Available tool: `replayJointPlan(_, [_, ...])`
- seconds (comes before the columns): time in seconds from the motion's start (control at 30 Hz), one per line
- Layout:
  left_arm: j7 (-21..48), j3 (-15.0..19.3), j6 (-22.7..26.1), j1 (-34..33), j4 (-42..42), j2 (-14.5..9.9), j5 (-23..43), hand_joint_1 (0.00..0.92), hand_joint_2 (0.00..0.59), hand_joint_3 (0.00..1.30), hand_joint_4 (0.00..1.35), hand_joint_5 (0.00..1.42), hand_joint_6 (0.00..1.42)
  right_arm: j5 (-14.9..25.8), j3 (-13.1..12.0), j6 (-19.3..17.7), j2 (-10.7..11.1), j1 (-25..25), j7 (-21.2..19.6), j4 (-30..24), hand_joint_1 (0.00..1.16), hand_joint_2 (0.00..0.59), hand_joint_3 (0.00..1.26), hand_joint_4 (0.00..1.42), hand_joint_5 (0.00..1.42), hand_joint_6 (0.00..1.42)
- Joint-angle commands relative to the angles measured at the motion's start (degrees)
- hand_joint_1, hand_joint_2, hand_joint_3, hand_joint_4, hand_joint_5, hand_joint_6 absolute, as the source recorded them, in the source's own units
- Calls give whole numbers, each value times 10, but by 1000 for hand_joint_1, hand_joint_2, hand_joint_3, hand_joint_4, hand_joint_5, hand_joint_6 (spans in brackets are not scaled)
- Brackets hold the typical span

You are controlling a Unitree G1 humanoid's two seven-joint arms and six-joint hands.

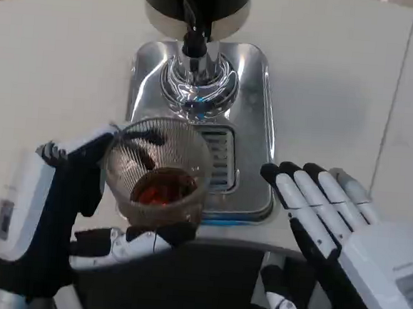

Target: Grasp the cup under the faucet to collect the drink, then remove the cup.

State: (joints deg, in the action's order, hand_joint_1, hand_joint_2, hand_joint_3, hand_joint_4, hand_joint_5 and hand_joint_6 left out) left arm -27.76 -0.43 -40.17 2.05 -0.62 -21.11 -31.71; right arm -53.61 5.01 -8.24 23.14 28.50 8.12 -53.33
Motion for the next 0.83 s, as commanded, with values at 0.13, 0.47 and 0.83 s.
replayJointPlan(0.13, [20,18,-34,42,-39,13,15,587,92,1083,1164,1424,1424,-3,-21,-38,-16,51,6,-22,127,586,0,0,0,0])
replayJointPlan(0.47, [37,36,-38,58,-44,28,17,586,92,1083,1163,1424,1424,-15,-24,-70,-48,77,-9,-5,107,586,0,0,0,0])
replayJointPlan(0.83, [51,40,-40,51,-47,44,18,586,92,1083,1163,1424,1424,-23,-27,-80,-68,77,-11,5,87,586,0,0,0,0])
